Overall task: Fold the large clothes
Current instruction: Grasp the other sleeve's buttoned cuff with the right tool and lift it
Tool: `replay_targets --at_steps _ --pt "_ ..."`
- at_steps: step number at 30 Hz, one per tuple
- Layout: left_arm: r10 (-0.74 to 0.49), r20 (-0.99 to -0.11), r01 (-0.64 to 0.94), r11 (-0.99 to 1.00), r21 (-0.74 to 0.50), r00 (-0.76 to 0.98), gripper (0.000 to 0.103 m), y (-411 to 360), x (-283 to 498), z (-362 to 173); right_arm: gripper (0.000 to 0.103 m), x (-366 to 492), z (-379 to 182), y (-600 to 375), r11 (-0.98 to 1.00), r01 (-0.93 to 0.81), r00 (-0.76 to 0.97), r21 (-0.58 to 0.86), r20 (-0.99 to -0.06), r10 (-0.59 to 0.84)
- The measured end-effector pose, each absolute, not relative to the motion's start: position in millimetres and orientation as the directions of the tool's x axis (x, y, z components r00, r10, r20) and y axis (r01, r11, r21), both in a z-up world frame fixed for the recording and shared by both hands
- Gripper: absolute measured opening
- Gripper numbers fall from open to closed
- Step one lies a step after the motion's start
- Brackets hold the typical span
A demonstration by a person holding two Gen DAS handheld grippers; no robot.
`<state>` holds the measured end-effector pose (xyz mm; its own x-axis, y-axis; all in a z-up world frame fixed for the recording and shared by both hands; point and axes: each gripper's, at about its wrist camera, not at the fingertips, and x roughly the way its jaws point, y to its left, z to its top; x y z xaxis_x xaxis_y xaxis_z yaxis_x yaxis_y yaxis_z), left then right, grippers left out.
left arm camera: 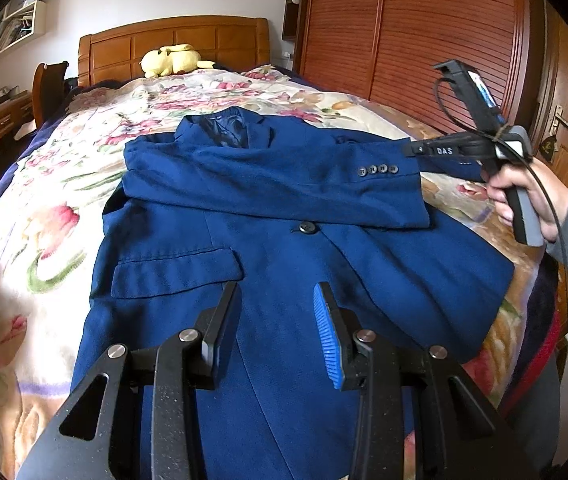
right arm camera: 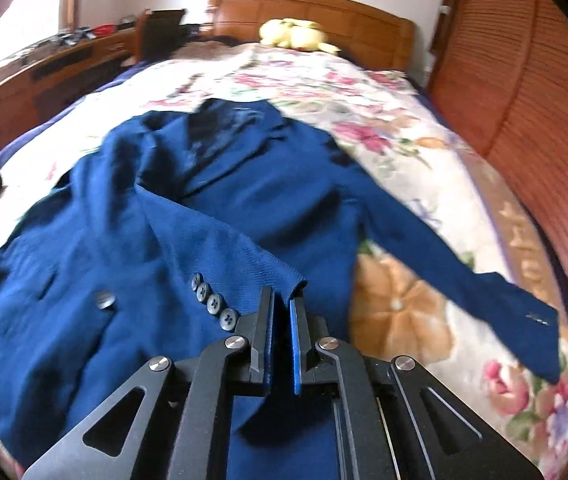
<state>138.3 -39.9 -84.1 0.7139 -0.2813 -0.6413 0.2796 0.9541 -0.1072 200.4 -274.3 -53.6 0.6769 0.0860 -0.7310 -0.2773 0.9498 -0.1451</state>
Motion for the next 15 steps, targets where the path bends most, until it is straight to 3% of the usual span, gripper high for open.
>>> replay_targets --at_steps 2,6,8,15 --pt "-0.285 -0.638 0.282 0.953 -0.109 0.715 0.038 -39 137 -83 0.006 204 -53 -272 0.956 -0.249 0.683 -0.153 -0.727 0.061" --pt "-0.291 -0.631 0.285 0.952 -0.114 0.72 0.038 -38 136 -81 0.017 199 -58 -267 0.969 -0.21 0.693 -0.129 -0.719 0.054" --pt "-0.292 -0.627 0.285 0.952 -0.114 0.723 0.038 -38 135 -80 0.031 196 -66 -267 0.971 -0.222 0.672 -0.088 -0.735 0.087" --pt "-0.293 -0.625 0.286 0.951 -0.115 0.724 0.038 -38 134 -79 0.032 188 -113 -254 0.95 -0.31 0.566 -0.03 -0.809 0.159"
